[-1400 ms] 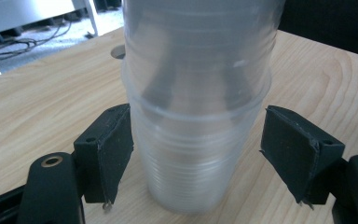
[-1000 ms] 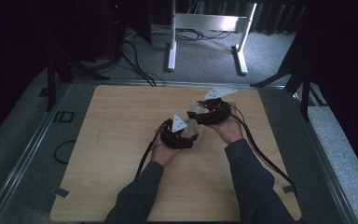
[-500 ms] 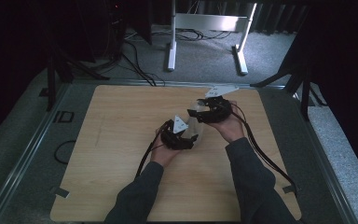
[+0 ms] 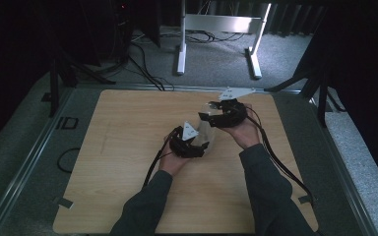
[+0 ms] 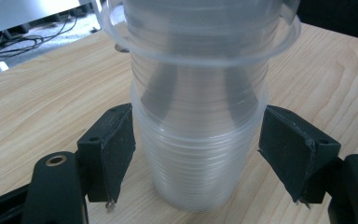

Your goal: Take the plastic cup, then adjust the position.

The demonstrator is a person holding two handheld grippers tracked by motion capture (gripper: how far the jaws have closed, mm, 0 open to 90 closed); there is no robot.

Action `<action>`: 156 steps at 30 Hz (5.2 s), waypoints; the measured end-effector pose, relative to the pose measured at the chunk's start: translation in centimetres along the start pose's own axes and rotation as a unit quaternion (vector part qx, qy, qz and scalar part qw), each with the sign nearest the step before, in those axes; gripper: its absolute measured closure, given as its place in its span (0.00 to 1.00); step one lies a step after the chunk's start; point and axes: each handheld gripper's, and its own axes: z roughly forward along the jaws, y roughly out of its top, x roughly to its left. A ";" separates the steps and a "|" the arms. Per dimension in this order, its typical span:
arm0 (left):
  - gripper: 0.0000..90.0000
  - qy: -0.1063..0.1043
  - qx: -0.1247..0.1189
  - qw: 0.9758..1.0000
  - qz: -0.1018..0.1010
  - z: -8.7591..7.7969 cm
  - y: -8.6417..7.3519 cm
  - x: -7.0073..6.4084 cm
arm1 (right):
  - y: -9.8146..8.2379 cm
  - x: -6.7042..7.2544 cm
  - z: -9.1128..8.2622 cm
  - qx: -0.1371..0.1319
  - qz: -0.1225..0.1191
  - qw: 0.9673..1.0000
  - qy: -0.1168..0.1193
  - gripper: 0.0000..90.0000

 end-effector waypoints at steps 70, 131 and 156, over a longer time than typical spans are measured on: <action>0.35 -0.018 -0.028 0.999 -0.021 -3.7 0.0 1.6 | 2.9 0.3 -5.3 -0.041 -0.011 0.999 0.021 0.46; 0.32 -0.044 -0.077 0.996 -0.030 -11.0 -2.7 1.5 | -0.3 3.9 -3.9 -0.005 -0.018 0.997 0.074 0.46; 0.28 -0.089 -0.081 0.993 -0.019 -11.6 -1.5 0.9 | -2.0 4.3 -2.0 0.012 -0.010 0.995 0.095 0.46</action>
